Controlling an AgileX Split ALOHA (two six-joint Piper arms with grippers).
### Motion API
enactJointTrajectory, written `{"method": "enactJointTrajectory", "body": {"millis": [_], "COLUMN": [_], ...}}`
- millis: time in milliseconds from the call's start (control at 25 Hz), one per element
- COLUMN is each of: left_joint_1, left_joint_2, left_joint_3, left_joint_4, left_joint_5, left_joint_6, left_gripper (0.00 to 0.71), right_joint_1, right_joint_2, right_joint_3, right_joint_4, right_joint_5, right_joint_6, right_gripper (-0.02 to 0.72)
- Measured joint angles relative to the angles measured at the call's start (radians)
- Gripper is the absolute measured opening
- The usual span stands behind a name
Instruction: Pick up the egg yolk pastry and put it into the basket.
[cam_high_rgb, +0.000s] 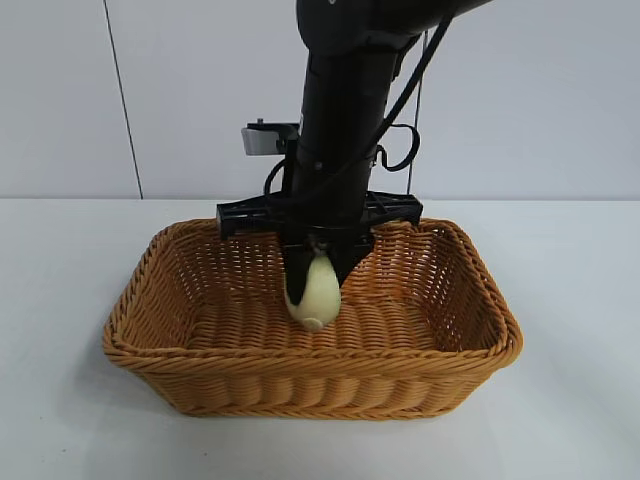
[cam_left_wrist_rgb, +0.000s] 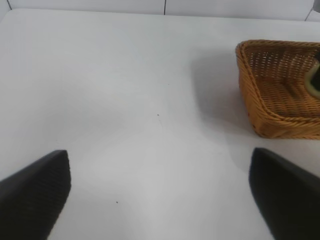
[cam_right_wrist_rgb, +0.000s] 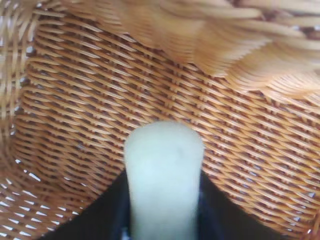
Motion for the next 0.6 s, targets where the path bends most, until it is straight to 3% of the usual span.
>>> {"method": "enactJointTrajectory", "body": {"millis": [80,160,400,600], "left_joint_1": [0.000,0.000,0.000,0.000], "left_joint_2": [0.000,0.000,0.000,0.000], "left_joint_3": [0.000,0.000,0.000,0.000], "left_joint_4": [0.000,0.000,0.000,0.000], "left_joint_5": [0.000,0.000,-0.001,-0.001], "left_joint_6": [0.000,0.000,0.000,0.000], "left_gripper": [0.695,0.695,0.695,0.695], "right_joint_1": [0.000,0.000,-0.002,-0.025], "right_joint_2": [0.000,-0.002,-0.003,-0.008], "right_joint_3": [0.000,-0.006,-0.165,-0.342], "right_joint_4": [0.000,0.000,0.000,-0.005], "right_joint_5": [0.022,0.044,0.203,0.228], "right_joint_6": [-0.001,-0.008,-0.030,-0.031], "right_gripper": [0.611,0.665,0.689,0.692]}}
